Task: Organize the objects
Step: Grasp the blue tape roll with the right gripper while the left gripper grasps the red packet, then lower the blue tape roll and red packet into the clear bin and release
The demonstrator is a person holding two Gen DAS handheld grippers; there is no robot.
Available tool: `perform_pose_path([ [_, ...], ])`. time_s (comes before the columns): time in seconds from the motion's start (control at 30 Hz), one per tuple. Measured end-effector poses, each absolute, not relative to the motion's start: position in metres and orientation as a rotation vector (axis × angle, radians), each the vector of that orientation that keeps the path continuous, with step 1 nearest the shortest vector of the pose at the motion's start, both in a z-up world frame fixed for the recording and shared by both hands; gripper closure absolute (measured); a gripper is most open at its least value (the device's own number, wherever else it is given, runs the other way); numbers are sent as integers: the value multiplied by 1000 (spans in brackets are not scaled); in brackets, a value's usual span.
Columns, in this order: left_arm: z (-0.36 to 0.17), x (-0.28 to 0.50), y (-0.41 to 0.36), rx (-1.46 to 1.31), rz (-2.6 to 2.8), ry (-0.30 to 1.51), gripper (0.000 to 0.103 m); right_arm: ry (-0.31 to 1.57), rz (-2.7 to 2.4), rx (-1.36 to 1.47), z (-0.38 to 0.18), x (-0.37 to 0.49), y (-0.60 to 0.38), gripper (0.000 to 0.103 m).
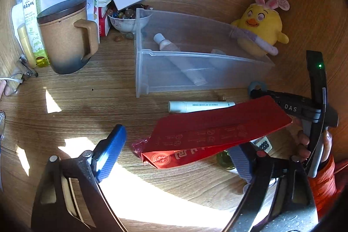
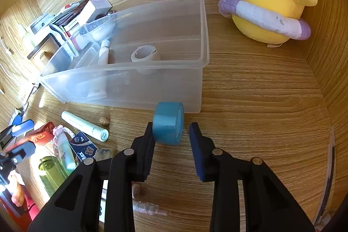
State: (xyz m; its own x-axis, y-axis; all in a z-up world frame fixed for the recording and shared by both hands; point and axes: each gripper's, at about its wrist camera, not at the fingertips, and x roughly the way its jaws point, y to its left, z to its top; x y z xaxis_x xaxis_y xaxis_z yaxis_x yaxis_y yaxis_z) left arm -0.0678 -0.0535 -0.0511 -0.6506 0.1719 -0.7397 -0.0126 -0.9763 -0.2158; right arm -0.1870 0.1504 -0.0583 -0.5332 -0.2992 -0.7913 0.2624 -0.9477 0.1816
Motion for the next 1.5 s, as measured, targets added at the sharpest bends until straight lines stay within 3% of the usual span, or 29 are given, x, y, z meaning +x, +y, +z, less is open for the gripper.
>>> perform_pose_path([
  [0.17, -55, -71, -50, -1270, 2764, -249, 37, -50, -2508, 1290, -59, -189, 148, 82],
  [0.23, -60, -74, -50, -1294, 2753, -244, 52, -49, -2513, 1279, -58, -189, 148, 86],
  [0.47, -70, -75, -60, -1342, 2764, -270, 74, -32, -2536, 1246, -56, -185, 148, 87],
  [0.97, -29, -67, -72, -1157, 2892, -250, 75, 21, -2576, 1082, -21, -158, 146, 87],
  [1.5, 14, -114, -58, -1012, 2928, -204, 75, -50, -2599, 924, 26, -163, 147, 87],
])
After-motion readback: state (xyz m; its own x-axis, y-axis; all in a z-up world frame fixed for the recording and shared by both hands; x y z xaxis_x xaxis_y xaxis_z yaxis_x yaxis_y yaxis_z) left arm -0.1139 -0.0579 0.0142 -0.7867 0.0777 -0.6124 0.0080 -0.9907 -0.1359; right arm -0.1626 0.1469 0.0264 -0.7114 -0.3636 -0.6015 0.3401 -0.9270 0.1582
